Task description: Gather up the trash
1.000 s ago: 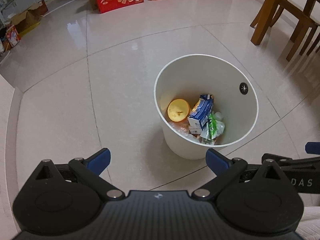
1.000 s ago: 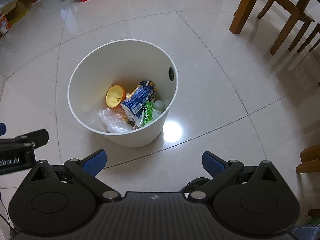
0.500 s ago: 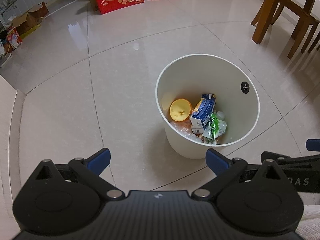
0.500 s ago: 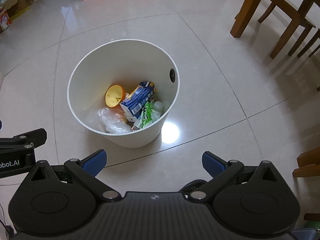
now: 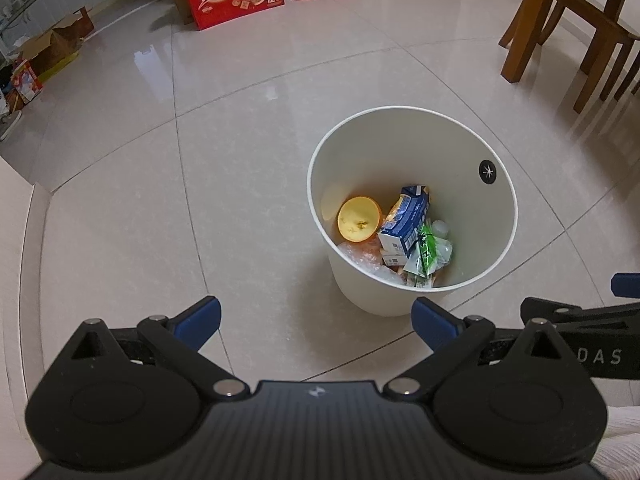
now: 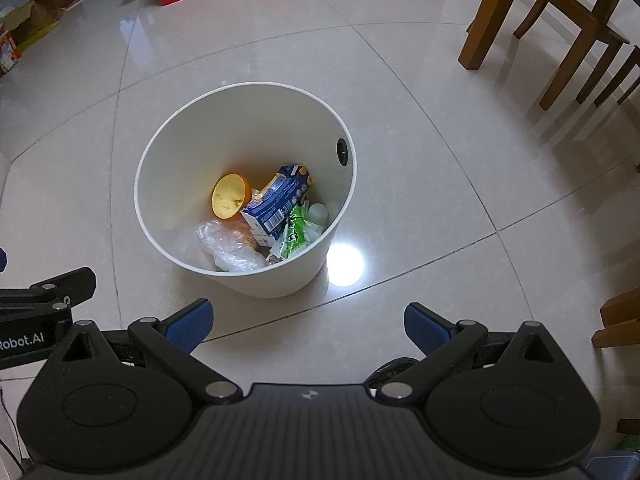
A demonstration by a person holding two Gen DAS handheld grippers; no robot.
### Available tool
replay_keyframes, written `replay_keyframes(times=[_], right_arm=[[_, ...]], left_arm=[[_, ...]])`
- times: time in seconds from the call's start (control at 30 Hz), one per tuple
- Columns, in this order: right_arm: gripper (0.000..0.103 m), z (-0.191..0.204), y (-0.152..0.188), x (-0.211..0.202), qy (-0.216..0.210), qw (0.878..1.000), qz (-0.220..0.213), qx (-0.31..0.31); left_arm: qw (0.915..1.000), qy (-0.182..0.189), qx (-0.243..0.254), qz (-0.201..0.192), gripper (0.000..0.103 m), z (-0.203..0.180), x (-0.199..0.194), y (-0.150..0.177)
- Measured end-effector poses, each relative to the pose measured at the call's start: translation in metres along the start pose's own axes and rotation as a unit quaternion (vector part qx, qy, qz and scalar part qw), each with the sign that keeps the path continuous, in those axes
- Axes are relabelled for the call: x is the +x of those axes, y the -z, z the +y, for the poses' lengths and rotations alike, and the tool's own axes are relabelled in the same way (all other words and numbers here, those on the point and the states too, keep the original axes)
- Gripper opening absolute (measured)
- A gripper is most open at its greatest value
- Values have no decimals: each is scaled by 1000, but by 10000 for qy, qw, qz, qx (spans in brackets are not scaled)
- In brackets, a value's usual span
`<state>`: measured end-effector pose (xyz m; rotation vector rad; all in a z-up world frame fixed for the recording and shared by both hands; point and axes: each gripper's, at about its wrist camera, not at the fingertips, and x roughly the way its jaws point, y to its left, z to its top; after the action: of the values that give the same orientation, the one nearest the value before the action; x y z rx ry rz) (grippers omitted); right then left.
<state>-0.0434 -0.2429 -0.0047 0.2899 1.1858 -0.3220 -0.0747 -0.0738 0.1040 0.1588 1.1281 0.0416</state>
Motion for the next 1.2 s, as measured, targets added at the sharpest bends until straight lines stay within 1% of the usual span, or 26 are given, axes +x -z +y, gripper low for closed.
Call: replay_keyframes(times=[1.2], right_arm=[[103, -3, -3, -1, -33, 10000, -9, 51]], left_arm=[[10000, 52, -16, 2, 101, -2, 2, -2]])
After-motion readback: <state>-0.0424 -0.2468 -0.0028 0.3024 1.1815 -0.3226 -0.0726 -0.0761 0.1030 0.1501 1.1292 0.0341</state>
